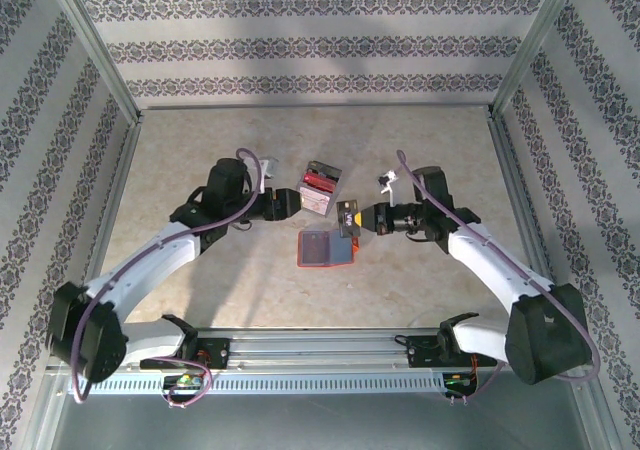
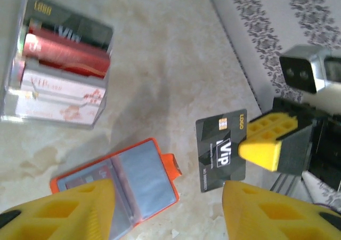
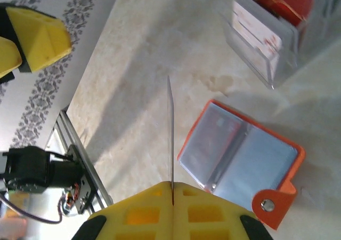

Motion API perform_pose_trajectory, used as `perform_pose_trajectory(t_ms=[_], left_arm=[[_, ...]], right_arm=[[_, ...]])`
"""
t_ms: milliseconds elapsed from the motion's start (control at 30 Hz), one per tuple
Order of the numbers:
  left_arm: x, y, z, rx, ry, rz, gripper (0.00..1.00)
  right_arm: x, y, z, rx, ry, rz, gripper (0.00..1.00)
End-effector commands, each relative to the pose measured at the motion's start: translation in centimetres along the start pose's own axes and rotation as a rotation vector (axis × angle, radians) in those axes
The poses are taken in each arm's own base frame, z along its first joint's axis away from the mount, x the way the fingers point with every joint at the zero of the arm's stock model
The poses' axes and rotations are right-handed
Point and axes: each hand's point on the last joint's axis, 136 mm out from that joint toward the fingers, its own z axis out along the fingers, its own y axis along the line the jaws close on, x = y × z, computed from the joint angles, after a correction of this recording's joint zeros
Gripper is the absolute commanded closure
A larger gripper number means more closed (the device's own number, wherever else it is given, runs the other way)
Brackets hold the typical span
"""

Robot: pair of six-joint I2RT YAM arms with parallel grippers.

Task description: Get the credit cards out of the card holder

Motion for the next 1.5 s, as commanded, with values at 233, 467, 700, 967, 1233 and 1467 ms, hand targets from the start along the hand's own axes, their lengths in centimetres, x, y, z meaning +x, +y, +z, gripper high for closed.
perform_pose_trajectory(t_ms=[233,467,700,967,1233,1467], left_arm=[[-1.1,-5.7,-4.9,0.171,-0.010,0.443,0.31],[-1.4,-8.5,-6.7,0.278,-0.086,0.736,0.00],[-0.8,-10.2,-6.7,0.355,-0.097,0.910,0.00],[0.8,-10.8,-4.5,0.377,-0.006,0.993,0.00],[1.4,-12.0,-3.0,0.418,0.006,1.061,0.14],[1.8,-12.2,-2.3,0.436,0.038,1.065,0.46]], right_arm=[[-0.8,6.1,-2.6,0.004,0.089,-0.515,1.00],[-0.9,8.5,-3.3,0.106,0.185,-0.830,1.00],[-1.2,9.3,-4.4,0.196,0.279,-1.017,1.00],[-1.0,10.7,-4.2,0.193,0.327,-1.105,1.00],[-1.1,12.9,-3.1,0.106,0.305,-1.145,1.00],[-1.4,14.1,-2.8,0.060,0.274,-1.166,1.00]])
